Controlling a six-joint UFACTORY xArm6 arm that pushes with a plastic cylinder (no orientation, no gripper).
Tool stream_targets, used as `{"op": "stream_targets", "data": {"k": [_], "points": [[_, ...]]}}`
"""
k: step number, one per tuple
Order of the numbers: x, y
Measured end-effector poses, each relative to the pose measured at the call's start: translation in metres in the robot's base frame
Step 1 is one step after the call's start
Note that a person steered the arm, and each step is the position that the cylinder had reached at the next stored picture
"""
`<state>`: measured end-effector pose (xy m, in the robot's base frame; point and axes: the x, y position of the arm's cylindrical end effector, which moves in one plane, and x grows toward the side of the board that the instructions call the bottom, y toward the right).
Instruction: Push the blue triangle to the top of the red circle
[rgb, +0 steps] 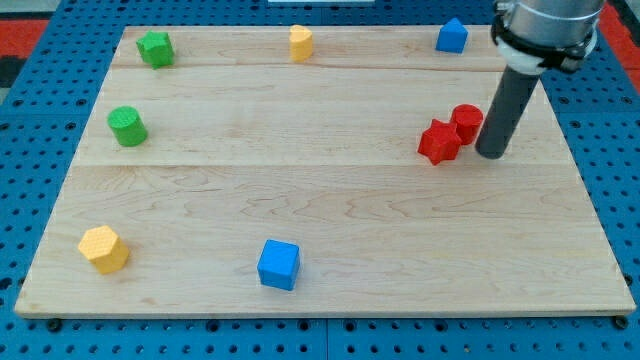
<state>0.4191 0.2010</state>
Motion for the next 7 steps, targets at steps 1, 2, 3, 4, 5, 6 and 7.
{"op": "stream_targets", "data": {"k": [1,2,3,4,5,6,7], "points": [[-0.026,-0.017],[-0.027,-0.060],[-0.050,0.003],[-0.112,0.030],[-0.172,0.038],[-0.225,0.037],[-0.223,0.000]]}}
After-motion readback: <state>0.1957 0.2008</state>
